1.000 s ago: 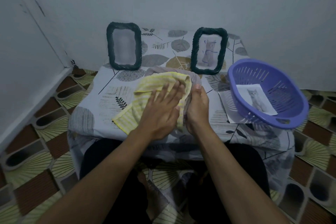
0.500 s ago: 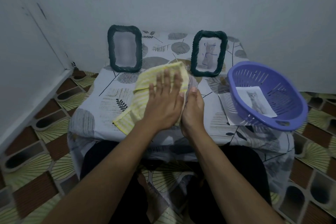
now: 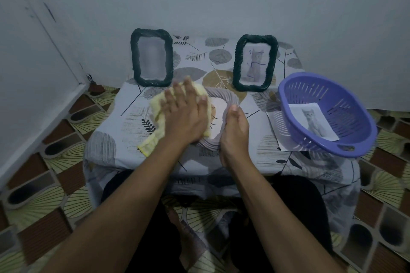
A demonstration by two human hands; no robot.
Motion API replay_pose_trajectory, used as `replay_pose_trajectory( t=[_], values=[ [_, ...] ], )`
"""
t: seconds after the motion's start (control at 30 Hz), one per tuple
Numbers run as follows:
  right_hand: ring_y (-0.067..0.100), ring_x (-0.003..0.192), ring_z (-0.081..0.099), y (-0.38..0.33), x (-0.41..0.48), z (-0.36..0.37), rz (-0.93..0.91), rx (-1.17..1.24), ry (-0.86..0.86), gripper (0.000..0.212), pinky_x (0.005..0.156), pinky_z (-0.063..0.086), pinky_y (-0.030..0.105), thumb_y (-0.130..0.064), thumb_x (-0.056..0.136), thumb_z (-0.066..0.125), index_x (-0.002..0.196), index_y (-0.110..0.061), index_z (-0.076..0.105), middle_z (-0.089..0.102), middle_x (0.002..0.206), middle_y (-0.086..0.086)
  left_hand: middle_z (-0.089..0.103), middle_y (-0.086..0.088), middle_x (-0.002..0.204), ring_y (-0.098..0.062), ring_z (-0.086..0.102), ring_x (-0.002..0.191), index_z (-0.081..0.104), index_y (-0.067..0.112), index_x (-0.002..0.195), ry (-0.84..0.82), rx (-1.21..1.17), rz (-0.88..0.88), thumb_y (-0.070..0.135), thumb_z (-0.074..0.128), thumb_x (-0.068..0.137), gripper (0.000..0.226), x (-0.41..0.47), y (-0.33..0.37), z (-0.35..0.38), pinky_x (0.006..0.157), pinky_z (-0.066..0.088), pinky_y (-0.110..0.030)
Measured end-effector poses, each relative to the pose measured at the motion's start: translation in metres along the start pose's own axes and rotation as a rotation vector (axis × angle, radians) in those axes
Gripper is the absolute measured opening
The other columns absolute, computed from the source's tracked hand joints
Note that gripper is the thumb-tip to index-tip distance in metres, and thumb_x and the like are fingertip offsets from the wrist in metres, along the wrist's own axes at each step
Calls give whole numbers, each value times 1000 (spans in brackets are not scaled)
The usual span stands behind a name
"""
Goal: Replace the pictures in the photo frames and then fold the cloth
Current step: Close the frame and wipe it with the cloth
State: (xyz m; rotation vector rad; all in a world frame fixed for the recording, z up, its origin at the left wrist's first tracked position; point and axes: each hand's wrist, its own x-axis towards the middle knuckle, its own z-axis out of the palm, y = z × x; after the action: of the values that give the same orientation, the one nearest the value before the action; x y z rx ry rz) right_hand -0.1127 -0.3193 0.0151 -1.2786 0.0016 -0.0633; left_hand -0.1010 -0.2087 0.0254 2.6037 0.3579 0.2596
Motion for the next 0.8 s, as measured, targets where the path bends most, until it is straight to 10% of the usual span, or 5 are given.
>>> replay_pose_trajectory(
  t=[0.27, 0.53, 0.67, 0.8],
  values=[
    [21, 111, 67, -7, 18, -20, 61, 76, 90, 38, 103, 50, 43, -34, 107, 38, 115, -9, 65, 72, 114, 9, -12, 9, 164, -19, -16, 152, -11, 33, 153, -63, 172, 587, 48, 0, 99, 57, -41, 2, 18, 124, -4, -44],
    [34, 119, 62, -27, 14, -26, 94, 143, 55, 31, 107, 45, 57, -29, 108, 35, 107, -15, 63, 67, 121, 20, -24, -2, 163, -36, -17, 150, -21, 34, 154, 44, -105, 63, 54, 11, 104, 62, 11, -28, -9, 117, -8, -62],
    [29, 106, 69, -36, 9, -30, 120, 150, 32, 33, 98, 53, 51, -26, 109, 33, 111, -11, 62, 73, 108, 13, 52, -17, 138, -36, 48, 129, 21, 19, 155, -31, -380, -46, 48, 19, 106, 57, 11, -18, -23, 99, 37, -37],
    [32, 110, 68, -36, 10, -32, 136, 135, 103, 37, 99, 52, 55, -26, 109, 35, 121, -1, 61, 71, 114, 18, 54, 0, 94, -21, 52, 89, 46, 11, 119, 3, -495, -74, 51, 24, 105, 48, -4, -18, -20, 71, 32, -33]
  ],
)
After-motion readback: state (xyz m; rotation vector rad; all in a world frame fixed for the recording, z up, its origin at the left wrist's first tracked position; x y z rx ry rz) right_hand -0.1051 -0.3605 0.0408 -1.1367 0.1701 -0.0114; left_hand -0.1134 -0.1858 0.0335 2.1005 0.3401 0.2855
